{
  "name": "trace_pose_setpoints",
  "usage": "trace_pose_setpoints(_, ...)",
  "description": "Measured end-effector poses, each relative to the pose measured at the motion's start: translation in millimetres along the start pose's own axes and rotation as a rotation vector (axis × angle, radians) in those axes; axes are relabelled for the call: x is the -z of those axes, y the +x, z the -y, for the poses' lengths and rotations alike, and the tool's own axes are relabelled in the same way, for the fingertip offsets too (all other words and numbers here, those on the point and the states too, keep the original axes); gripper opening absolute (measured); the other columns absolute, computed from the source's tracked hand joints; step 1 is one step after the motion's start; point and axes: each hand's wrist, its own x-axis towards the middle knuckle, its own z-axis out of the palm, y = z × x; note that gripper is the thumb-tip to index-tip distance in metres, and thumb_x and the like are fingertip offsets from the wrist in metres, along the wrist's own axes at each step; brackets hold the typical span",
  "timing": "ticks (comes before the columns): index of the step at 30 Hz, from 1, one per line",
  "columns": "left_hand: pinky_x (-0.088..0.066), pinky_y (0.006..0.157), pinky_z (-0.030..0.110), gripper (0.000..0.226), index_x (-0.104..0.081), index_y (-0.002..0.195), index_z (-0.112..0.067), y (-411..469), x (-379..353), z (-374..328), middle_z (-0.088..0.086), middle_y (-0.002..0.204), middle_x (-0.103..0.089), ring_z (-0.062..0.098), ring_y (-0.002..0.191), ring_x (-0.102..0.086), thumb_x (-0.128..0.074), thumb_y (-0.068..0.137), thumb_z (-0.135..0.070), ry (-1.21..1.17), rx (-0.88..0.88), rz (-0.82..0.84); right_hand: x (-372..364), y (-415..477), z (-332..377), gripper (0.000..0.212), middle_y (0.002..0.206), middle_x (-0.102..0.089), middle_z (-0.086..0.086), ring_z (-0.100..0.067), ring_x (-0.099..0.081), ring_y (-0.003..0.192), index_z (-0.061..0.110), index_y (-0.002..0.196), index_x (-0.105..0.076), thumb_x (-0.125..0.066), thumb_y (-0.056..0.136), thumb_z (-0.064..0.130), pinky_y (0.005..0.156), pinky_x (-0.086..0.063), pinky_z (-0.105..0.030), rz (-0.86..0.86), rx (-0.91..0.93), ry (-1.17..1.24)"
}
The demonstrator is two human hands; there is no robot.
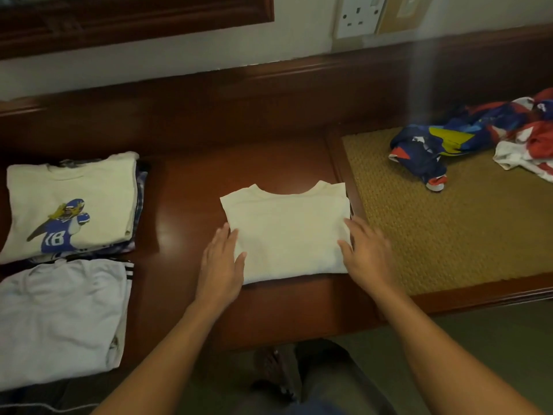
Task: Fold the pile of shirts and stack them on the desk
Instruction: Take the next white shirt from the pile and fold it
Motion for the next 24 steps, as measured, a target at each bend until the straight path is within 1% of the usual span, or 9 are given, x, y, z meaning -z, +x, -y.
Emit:
trace_pose_setpoints(2,0.001,0.127,0.044,0.061,-0.007,0.162,-0.028,23,2,-13,-0.004,0.170,0.008,0.017,0.155,0.015,-0.028,0.107,-0.047,0.176,-0.174,0.046,-6,18,10,0.066,0.169,-0.012,-0.002,-0.026,-0.012,0.155,0.025,0.161,-0.018,-0.040,0.104,0.049,0.121,-0.021,-0.047,0.048,0.130,-0.168)
trace_pose_setpoints(4,0.002,0.126,0.049,0.064,0.003,0.161,-0.028,45,-5,-20,-0.002,0.168,0.020,0.018,0.153,0.024,-0.019,0.106,-0.053,0.310,-0.342,0.104,-20,33,18,0.073,0.169,0.011,-0.003,-0.025,0.014,0.155,0.024,0.162,0.003,-0.029,0.104,0.056,0.126,-0.001,-0.048,0.120,0.196,-0.247)
trace_pose_setpoints(6,0.004,0.125,0.051,0.068,0.013,0.160,-0.030,65,-18,-18,-0.004,0.165,0.028,0.018,0.151,0.029,-0.014,0.105,-0.059,0.367,-0.427,0.193,-38,43,19,0.076,0.166,0.025,-0.005,-0.023,0.029,0.151,0.025,0.160,0.016,-0.018,0.103,0.062,0.125,0.010,-0.049,0.199,0.242,-0.300)
trace_pose_setpoints(9,0.002,0.125,0.055,0.068,0.018,0.158,-0.036,84,-34,-3,-0.009,0.164,0.030,0.018,0.151,0.029,-0.012,0.104,-0.065,0.353,-0.436,0.239,-56,54,5,0.077,0.162,0.037,0.000,-0.019,0.037,0.147,0.028,0.157,0.024,-0.007,0.099,0.068,0.124,0.011,-0.050,0.296,0.237,-0.258)
trace_pose_setpoints(14,0.004,0.123,0.058,0.067,0.004,0.161,-0.039,88,-50,1,-0.005,0.168,0.018,0.021,0.155,0.019,-0.026,0.105,-0.060,0.321,-0.333,0.091,-70,58,-2,0.078,0.165,0.029,-0.003,-0.020,0.028,0.151,0.023,0.160,0.015,-0.013,0.101,0.066,0.125,0.007,-0.050,0.212,0.221,-0.236)
trace_pose_setpoints(18,-0.001,0.123,0.060,0.067,0.002,0.161,-0.038,91,-49,0,-0.006,0.169,0.017,0.021,0.155,0.018,-0.028,0.105,-0.060,0.291,-0.326,0.101,-67,63,3,0.079,0.165,0.029,-0.003,-0.020,0.027,0.152,0.023,0.160,0.014,-0.014,0.101,0.067,0.125,0.005,-0.053,0.241,0.223,-0.191)
trace_pose_setpoints(20,-0.004,0.124,0.059,0.067,0.004,0.161,-0.039,91,-48,3,-0.007,0.169,0.017,0.019,0.155,0.018,-0.026,0.105,-0.062,0.289,-0.318,0.104,-61,63,3,0.079,0.167,0.024,-0.003,-0.019,0.025,0.153,0.025,0.162,0.008,-0.018,0.101,0.067,0.125,0.004,-0.053,0.246,0.230,-0.189)
trace_pose_setpoints(22,-0.004,0.124,0.058,0.068,0.004,0.160,-0.039,82,-49,1,-0.008,0.169,0.015,0.018,0.155,0.017,-0.023,0.103,-0.065,0.271,-0.225,0.091,-49,59,7,0.074,0.170,0.000,-0.007,-0.022,0.005,0.157,0.024,0.161,-0.014,-0.033,0.101,0.063,0.126,-0.006,-0.051,0.185,0.217,-0.184)
trace_pose_setpoints(24,-0.003,0.124,0.057,0.069,0.001,0.161,-0.039,65,-54,-9,-0.006,0.170,0.011,0.019,0.155,0.014,-0.019,0.102,-0.068,0.255,-0.053,0.043,-37,53,11,0.059,0.158,-0.037,-0.010,-0.028,-0.030,0.147,0.018,0.148,-0.044,-0.052,0.098,0.049,0.117,-0.030,-0.049,0.037,0.183,-0.135)
